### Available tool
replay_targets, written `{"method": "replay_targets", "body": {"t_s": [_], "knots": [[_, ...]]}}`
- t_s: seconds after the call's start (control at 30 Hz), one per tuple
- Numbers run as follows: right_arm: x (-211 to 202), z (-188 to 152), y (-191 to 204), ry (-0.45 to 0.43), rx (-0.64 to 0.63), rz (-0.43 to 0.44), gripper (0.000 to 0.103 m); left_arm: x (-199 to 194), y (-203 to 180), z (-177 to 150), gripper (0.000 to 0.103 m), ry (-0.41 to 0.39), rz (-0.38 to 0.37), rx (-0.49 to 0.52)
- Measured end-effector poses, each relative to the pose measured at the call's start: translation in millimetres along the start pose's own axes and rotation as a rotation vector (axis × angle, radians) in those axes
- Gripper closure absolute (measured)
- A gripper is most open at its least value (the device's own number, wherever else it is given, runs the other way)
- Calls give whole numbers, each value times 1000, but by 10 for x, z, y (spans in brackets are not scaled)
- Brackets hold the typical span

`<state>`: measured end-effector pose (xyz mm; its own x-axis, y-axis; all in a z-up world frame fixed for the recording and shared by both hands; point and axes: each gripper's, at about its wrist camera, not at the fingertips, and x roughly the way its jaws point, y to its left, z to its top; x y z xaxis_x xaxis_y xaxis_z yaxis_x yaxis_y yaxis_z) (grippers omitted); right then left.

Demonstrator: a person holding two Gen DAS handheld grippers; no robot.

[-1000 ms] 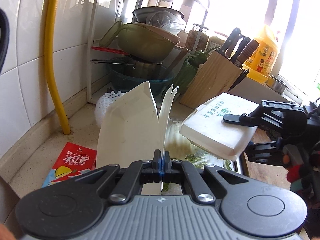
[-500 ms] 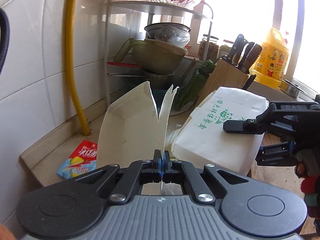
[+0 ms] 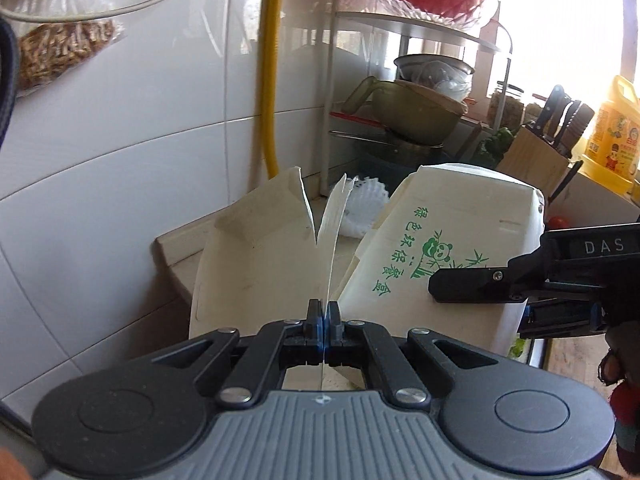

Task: Collect trash
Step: 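Carry the paper tray and foam box down to the trash bin with both grippers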

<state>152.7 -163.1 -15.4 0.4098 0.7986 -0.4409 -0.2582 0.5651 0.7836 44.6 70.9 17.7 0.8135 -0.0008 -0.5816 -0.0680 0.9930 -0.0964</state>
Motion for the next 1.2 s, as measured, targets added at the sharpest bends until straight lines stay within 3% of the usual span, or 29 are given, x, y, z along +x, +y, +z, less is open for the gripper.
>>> {"method": "replay_targets", "body": {"t_s": [0.27, 0.5, 0.9, 1.2], "knots": [[338, -217, 302, 136, -123, 32, 53, -233, 265, -269, 101, 18, 134, -88], [617, -442, 472, 238, -203, 40, 53, -274, 449, -466, 101, 46, 203, -133], [1112, -664, 703, 332, -306, -19, 53, 36, 828, -622, 101, 113, 215, -218], [1678, -863, 675, 398, -342, -120, 53, 491, 1337, -960, 101, 219, 191, -367]]}}
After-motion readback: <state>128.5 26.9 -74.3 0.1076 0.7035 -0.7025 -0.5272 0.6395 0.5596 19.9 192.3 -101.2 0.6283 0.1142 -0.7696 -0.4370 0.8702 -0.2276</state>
